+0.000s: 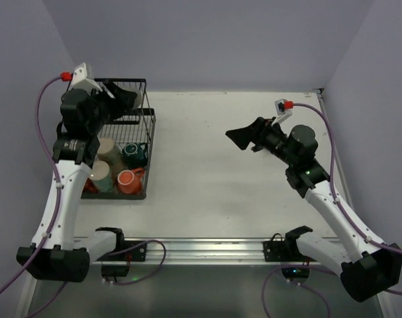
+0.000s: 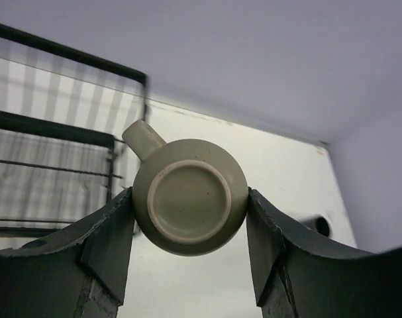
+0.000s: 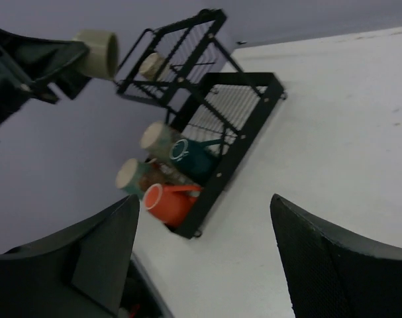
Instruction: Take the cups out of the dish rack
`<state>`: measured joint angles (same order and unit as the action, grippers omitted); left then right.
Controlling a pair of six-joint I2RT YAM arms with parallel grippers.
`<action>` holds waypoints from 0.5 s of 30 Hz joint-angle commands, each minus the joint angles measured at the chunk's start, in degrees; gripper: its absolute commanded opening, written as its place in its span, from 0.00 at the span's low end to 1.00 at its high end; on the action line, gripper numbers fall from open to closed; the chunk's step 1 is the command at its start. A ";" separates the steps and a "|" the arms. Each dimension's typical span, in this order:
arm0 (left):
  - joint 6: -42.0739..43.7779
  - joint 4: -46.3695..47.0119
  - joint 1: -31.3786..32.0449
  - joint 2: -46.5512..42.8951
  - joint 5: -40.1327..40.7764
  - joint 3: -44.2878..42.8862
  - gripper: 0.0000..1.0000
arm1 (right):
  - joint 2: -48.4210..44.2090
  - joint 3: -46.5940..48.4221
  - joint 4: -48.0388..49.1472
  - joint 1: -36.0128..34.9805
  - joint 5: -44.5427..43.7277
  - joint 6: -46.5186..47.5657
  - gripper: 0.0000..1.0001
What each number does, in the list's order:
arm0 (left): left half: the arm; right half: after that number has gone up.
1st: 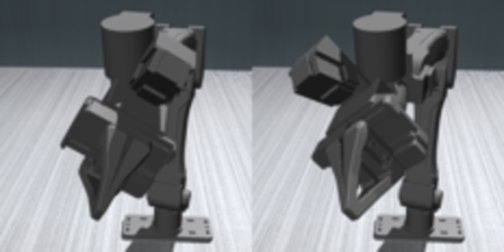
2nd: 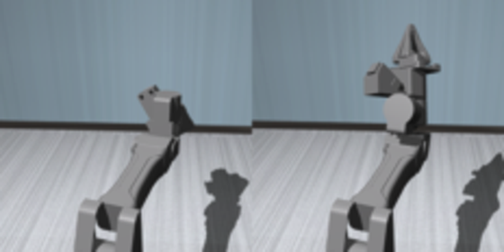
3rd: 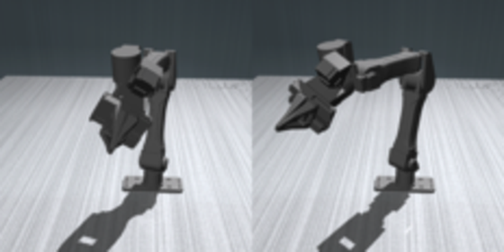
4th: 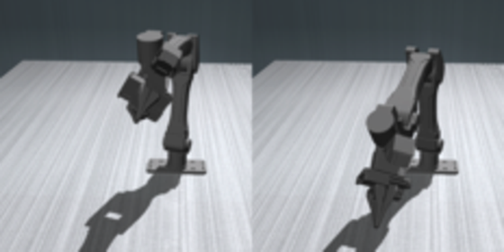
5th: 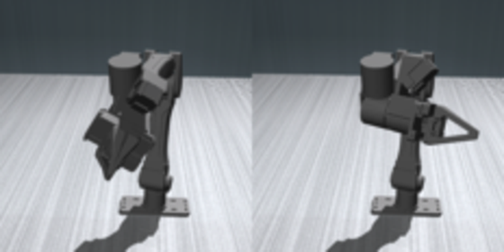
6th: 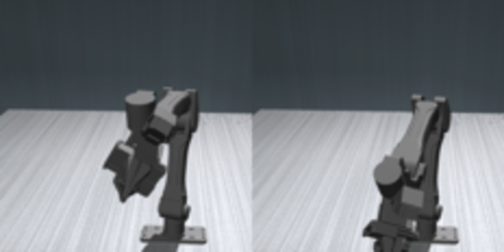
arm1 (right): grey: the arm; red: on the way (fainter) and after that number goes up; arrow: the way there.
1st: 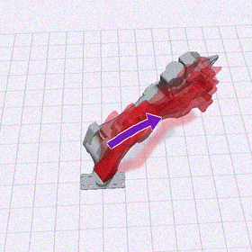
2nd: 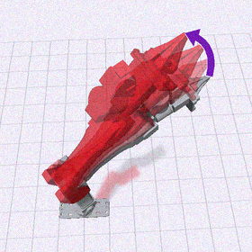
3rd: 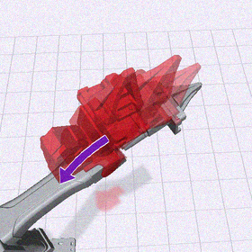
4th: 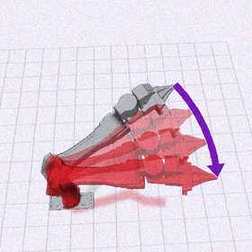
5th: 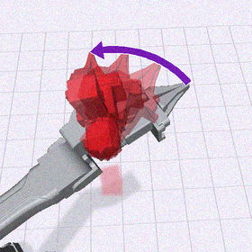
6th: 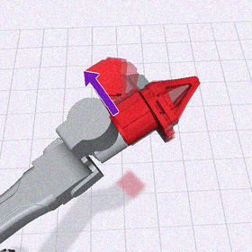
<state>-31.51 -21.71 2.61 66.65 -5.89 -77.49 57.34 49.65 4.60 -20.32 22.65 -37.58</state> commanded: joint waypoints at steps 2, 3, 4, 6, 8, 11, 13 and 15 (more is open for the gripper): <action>-13.74 23.76 6.85 -8.27 -17.30 13.31 0.27 | -2.06 -5.95 21.91 -4.64 4.94 -13.81 0.77; -15.58 26.52 8.36 -9.42 -17.40 18.21 0.28 | -1.62 -6.75 27.42 -5.86 5.55 -17.49 0.75; -19.34 29.25 9.68 -10.31 -17.66 20.78 0.28 | -1.27 -7.37 29.83 -6.40 5.99 -19.00 0.73; -25.32 38.47 12.32 -12.24 -19.77 27.44 0.28 | -0.13 -7.90 33.70 -8.24 5.82 -21.73 0.70; -28.59 46.30 14.26 -13.65 -20.39 31.16 0.27 | 0.84 -7.55 35.73 -9.91 5.21 -21.57 0.67; -33.00 52.03 16.54 -14.62 -19.16 36.00 0.23 | 2.86 -5.44 34.69 -12.64 6.08 -18.76 0.63; -33.88 53.26 18.38 -15.06 -17.85 37.06 0.22 | 3.92 -4.57 33.98 -13.87 5.74 -17.44 0.63; -34.32 53.71 19.62 -15.59 -16.53 37.50 0.22 | 4.71 -4.12 34.16 -14.40 6.35 -17.17 0.63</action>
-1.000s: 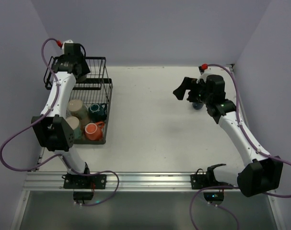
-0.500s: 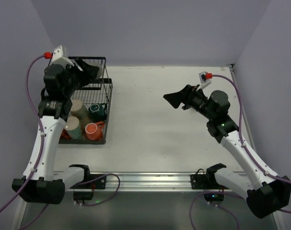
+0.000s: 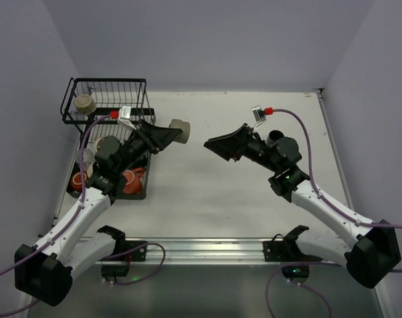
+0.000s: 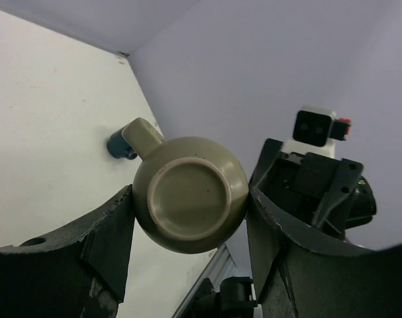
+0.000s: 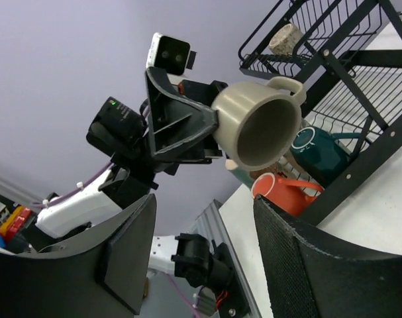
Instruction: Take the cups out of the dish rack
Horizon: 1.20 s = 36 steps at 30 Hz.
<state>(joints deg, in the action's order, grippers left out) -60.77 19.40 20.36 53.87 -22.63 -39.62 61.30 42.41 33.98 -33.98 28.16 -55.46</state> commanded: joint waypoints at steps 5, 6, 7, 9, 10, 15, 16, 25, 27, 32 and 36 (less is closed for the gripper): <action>-6.11 13.21 5.12 -3.33 3.74 0.68 0.22 | 4.09 6.80 2.51 -2.58 3.83 3.24 0.57; -6.81 13.38 5.48 -3.16 3.91 0.77 0.22 | 4.44 7.24 2.41 -2.85 4.44 3.69 0.56; -6.99 13.91 6.09 -2.81 4.26 0.94 0.22 | 4.79 8.11 2.32 -3.02 4.71 4.22 0.56; -7.60 14.09 6.62 -2.45 4.26 1.12 0.22 | 5.59 8.74 1.45 -3.29 5.15 5.36 0.56; -7.78 14.35 7.23 -2.19 4.35 1.21 0.22 | 5.67 9.00 1.36 -3.29 5.23 5.71 0.56; -8.39 14.35 8.03 -2.01 4.70 1.47 0.22 | 6.20 9.97 1.01 -3.38 6.38 7.56 0.56; -8.48 14.87 8.55 -1.66 4.62 1.47 0.22 | 6.64 10.40 0.83 -3.38 6.99 7.56 0.56; -9.36 16.72 11.10 0.45 5.67 1.30 0.23 | 10.68 11.46 3.11 -4.17 9.10 6.16 0.46; -9.80 17.16 11.28 0.45 5.84 1.38 0.24 | 10.95 11.46 3.81 -4.17 9.19 6.07 0.43; -10.24 17.25 11.81 0.71 5.41 1.65 0.36 | 11.65 11.03 5.65 -4.17 8.93 5.63 0.20; -4.81 11.83 11.81 -0.34 6.54 -0.71 0.79 | 10.69 9.88 3.30 -4.25 7.09 6.85 0.00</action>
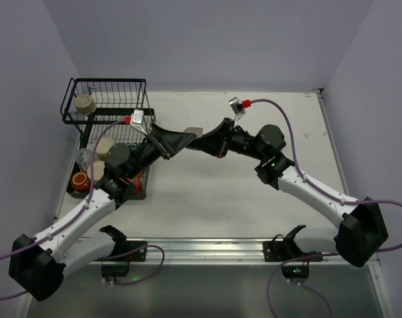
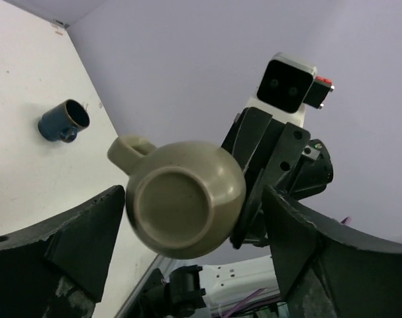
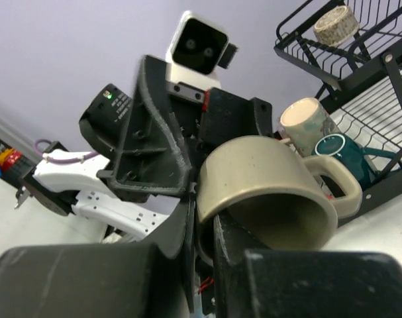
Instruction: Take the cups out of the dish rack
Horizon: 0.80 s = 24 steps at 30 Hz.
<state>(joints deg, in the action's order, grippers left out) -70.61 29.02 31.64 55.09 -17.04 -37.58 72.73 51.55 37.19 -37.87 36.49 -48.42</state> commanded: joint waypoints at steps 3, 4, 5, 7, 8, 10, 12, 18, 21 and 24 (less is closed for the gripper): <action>12.23 -10.87 0.53 -3.32 3.93 -6.44 0.98 | -1.88 1.53 -7.99 -0.28 -3.00 4.03 0.00; 13.73 -12.65 0.53 -4.63 5.86 -6.97 1.00 | -2.24 1.62 -9.75 -0.36 -4.40 5.00 0.00; 16.79 -14.58 0.53 -5.16 6.83 -7.67 1.00 | -2.59 1.62 -12.73 -0.28 -4.84 6.66 0.00; 20.67 -21.78 0.53 -6.48 9.90 -10.83 1.00 | -3.38 1.97 -16.51 -0.10 -6.07 8.69 0.00; 22.69 -24.59 0.53 -6.66 11.31 -12.24 1.00 | -3.73 2.41 -21.58 0.07 -7.99 11.39 0.00; 29.10 -34.14 0.44 -7.80 16.04 -15.83 1.00 | -4.08 4.77 -28.01 0.69 -10.55 14.66 0.00; 35.69 -41.36 0.44 -8.94 19.65 -17.52 1.00 | -3.74 6.36 -36.64 3.40 -13.72 18.62 0.00; 48.88 -53.78 0.44 -13.51 30.21 -17.97 1.00 | 6.62 17.60 -60.72 13.52 -25.44 30.22 0.00; 50.57 -53.98 0.53 -16.24 30.93 -13.76 1.00 | 15.05 25.51 -69.69 14.57 -33.22 34.70 0.00; 51.53 -50.65 0.44 -18.26 28.82 -9.02 1.00 | 22.70 32.20 -74.01 14.84 -39.29 36.73 0.00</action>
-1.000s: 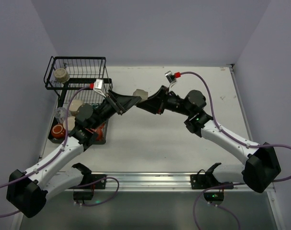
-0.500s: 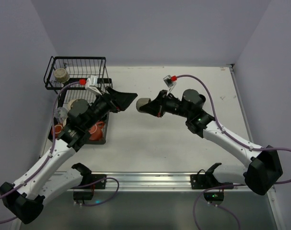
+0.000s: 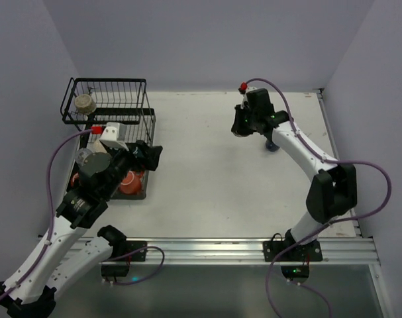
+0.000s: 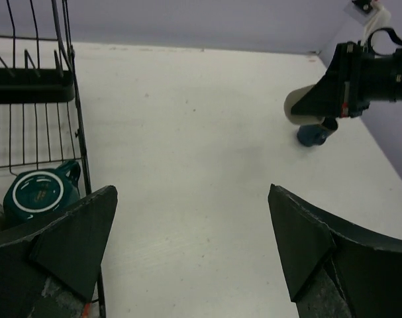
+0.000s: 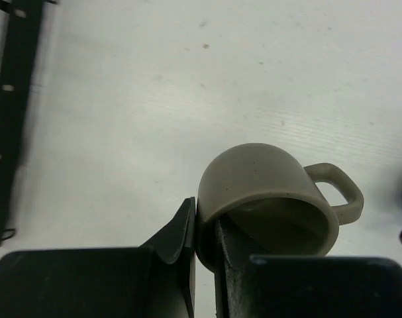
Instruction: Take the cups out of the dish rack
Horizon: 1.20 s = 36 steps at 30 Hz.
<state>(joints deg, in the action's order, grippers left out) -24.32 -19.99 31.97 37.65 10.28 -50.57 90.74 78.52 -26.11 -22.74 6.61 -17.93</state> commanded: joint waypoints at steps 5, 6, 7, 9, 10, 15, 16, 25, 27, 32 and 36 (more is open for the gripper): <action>6.38 0.48 0.11 -2.67 1.49 7.50 1.00 | 13.05 12.70 -14.76 0.85 -13.20 8.61 0.00; 6.56 0.13 0.11 -2.84 1.75 7.41 1.00 | 14.10 13.32 -14.67 1.29 -12.86 8.97 0.00; 6.65 0.21 0.11 -3.54 1.93 7.67 1.00 | 15.94 14.54 -14.85 1.73 -12.59 9.23 0.00; 6.82 0.82 0.03 -4.33 1.41 8.03 1.00 | 17.97 15.96 -16.16 2.70 -12.68 9.85 0.00; 7.00 1.09 -0.06 -4.77 0.45 8.20 1.00 | 19.37 16.14 -16.08 2.79 -12.42 10.11 0.00; 8.23 1.35 -3.48 -4.69 -1.58 8.55 1.00 | 22.55 15.35 -15.47 3.23 -11.63 10.37 0.00; 8.23 1.53 -4.36 -4.60 -3.93 8.64 1.00 | 23.07 15.35 -15.38 3.23 -11.53 10.46 0.00; 7.79 2.32 -9.29 -4.43 -8.79 9.08 1.00 | 25.54 14.38 -15.02 3.41 -11.10 10.73 0.00; 7.79 2.32 -9.46 -4.25 -8.96 9.08 1.00 | 25.80 14.12 -15.02 3.32 -10.83 10.55 0.00; 7.88 2.50 -9.64 -3.46 -8.88 9.08 1.00 | 25.37 12.62 -15.11 3.32 -11.62 9.93 0.06; 7.97 2.59 -9.82 -3.20 -8.62 8.99 1.00 | 25.72 13.32 -15.46 3.41 -11.80 9.85 0.13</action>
<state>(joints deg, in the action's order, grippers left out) -18.15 -19.79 22.87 34.22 2.72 -41.58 116.88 91.22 -40.77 -19.27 -4.80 -8.80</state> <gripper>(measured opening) 0.998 0.133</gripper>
